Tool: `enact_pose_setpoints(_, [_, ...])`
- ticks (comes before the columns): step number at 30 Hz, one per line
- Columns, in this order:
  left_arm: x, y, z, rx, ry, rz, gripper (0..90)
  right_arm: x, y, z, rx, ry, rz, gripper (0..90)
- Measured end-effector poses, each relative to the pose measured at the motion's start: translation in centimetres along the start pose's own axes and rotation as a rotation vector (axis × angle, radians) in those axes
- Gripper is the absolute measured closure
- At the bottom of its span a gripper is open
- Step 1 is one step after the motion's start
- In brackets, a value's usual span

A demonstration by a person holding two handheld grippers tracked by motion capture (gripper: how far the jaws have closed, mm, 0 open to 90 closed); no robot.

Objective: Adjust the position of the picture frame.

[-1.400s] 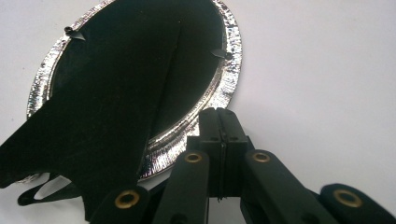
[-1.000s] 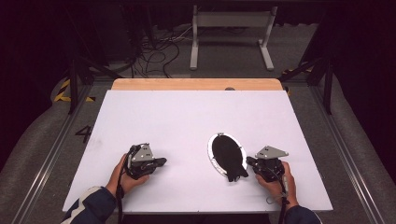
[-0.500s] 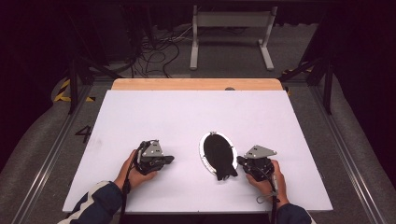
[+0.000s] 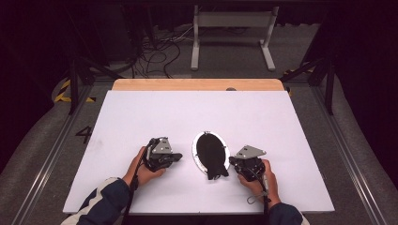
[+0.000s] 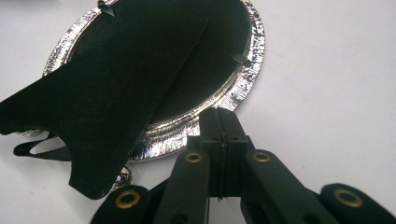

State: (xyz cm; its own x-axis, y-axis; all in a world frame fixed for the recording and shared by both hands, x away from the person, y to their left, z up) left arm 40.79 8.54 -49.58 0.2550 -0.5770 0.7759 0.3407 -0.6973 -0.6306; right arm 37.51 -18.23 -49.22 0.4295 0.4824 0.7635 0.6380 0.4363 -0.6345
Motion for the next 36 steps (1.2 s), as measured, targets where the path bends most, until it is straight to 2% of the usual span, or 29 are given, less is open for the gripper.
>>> enact_pose_setpoints(7, [0.9, 0.8, -0.2, -0.002, -0.008, -0.009, 88.4, 0.5, 0.5, 0.7, 0.004, -0.004, -0.002, 90.0])
enact_pose_setpoints(13, [1.1, 1.8, -0.3, -0.002, 0.000, 0.012, 88.3, 0.5, 0.5, 0.9, 0.003, -0.005, -0.002, 90.0])
enact_pose_setpoints(17, [1.4, 2.3, -0.3, -0.002, -0.001, 0.007, 87.6, 0.7, 0.6, 1.1, -0.003, -0.026, 0.004, 90.0])
enact_pose_setpoints(21, [1.4, 2.3, -0.2, 0.000, 0.005, 0.007, 86.6, 0.7, 0.8, 1.0, 0.001, -0.012, -0.002, 90.0])
enact_pose_setpoints(23, [1.4, 2.3, -0.2, 0.006, 0.001, 0.003, 85.2, 0.8, 0.8, 1.0, -0.010, -0.010, -0.005, 90.0])
enact_pose_setpoints(25, [1.4, 2.3, -0.1, 0.018, 0.001, 0.003, 85.2, 1.0, 0.9, 1.2, -0.048, -0.024, -0.006, 90.0])
enact_pose_setpoints(27, [1.4, 2.3, 0.0, 0.025, 0.001, 0.002, 85.5, 1.2, 1.0, 1.5, -0.060, -0.042, -0.008, 90.0])
enact_pose_setpoints(31, [1.4, 2.3, 0.0, 0.030, 0.013, 0.006, 85.9, 1.1, 0.8, 1.5, -0.031, -0.020, -0.017, 90.0])
enact_pose_setpoints(36, [1.5, 2.5, 0.2, 0.040, 0.013, 0.003, 86.1, 1.0, 0.8, 1.5, -0.028, -0.017, -0.020, 90.0])
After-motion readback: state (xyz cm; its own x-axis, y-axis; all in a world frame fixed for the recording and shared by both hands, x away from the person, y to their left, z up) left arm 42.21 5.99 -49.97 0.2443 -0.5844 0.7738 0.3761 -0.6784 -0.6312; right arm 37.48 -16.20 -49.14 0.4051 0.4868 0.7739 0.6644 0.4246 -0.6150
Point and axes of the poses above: each handheld gripper's, and its own axes: y roughly forward along the jaws, x roughly out of its top, z roughly to its left, the point moved 5 cm from there along y, roughly forward along the jaws, and after that the axes turned 3 degrees about -z, right-handed, at the moved point
